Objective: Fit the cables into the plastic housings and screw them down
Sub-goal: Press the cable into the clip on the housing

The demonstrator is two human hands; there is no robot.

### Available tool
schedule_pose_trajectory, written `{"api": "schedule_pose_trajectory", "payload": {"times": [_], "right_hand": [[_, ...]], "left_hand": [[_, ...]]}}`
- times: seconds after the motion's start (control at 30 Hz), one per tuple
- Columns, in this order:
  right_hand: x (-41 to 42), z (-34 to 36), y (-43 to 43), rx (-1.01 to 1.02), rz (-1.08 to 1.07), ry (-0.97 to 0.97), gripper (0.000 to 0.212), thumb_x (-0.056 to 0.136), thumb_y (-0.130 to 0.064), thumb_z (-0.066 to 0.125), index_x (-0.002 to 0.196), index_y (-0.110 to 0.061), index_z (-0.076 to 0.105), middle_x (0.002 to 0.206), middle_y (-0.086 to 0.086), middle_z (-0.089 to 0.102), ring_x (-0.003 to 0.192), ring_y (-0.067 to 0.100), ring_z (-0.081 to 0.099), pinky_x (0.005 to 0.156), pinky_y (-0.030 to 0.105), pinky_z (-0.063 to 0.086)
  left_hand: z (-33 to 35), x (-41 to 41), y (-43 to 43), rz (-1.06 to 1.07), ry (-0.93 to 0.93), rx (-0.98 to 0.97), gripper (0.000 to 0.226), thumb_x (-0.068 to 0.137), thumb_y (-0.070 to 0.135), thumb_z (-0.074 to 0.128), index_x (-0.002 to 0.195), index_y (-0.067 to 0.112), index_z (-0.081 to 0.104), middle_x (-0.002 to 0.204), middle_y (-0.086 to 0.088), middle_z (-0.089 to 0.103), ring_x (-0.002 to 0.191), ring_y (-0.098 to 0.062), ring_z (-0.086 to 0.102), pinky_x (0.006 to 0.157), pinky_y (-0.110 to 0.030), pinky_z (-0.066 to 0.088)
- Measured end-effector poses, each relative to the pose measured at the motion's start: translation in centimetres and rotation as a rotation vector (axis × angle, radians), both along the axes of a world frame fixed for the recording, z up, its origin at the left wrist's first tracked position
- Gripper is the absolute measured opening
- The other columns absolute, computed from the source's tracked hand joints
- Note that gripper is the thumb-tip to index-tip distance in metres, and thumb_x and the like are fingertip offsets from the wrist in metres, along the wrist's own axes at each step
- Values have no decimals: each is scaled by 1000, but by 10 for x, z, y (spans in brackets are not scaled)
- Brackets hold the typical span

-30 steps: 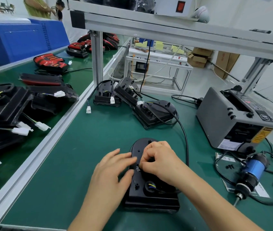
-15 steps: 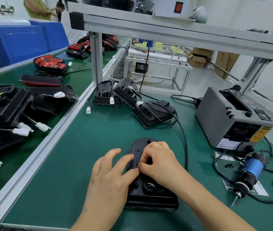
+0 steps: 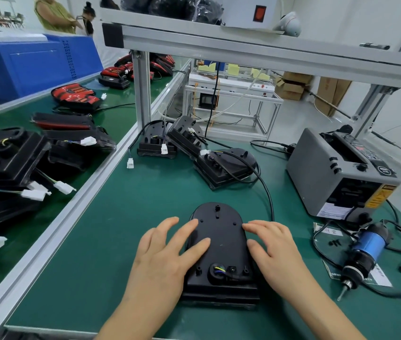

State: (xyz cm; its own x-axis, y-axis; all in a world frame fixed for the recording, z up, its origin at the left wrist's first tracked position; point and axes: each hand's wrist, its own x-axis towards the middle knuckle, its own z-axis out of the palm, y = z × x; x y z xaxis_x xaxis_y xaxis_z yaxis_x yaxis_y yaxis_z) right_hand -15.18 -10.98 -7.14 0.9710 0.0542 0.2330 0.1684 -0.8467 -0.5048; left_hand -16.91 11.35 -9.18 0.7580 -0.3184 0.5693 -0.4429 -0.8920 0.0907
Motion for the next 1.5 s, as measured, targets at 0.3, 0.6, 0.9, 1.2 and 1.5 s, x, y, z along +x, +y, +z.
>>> {"api": "schedule_pose_trajectory", "payload": {"times": [0.3,0.6,0.9,1.2,1.5], "right_hand": [[-6,-12,-2,92,-16,36,36,98,-26,46,133,-31,52,113,-31,45,127,-1,24,111,29,23],[-10,-15,-1,64,-43,58,31,99,-30,41,126,-34,55,110,-38,43,129,2,24,107,30,22],[-13,-17,0,97,-63,65,31,99,-30,40,127,-36,54,111,-36,44,128,0,22,105,27,20],[13,-11,-31,61,-353,190,64,91,-44,54,145,-17,34,140,0,48,128,24,40,104,38,34],[85,4,-43,325,-393,397,24,79,-8,56,98,5,63,91,31,59,70,18,47,67,26,35]], "left_hand": [[9,3,7,66,212,-172,80,57,-22,65,121,25,66,129,0,60,116,-38,54,85,-52,46],[4,-2,1,28,108,-9,61,70,5,34,111,31,71,120,0,66,109,-36,61,82,-48,50],[-6,-6,-2,42,72,-23,71,58,-7,56,116,33,68,130,0,60,120,-31,46,85,-50,49],[-4,0,0,-11,135,-91,79,48,-12,81,110,34,70,123,6,64,121,-25,46,81,-47,53],[-7,4,-1,-34,121,-144,78,49,-10,82,110,37,70,123,8,63,120,-21,40,79,-44,52]]}}
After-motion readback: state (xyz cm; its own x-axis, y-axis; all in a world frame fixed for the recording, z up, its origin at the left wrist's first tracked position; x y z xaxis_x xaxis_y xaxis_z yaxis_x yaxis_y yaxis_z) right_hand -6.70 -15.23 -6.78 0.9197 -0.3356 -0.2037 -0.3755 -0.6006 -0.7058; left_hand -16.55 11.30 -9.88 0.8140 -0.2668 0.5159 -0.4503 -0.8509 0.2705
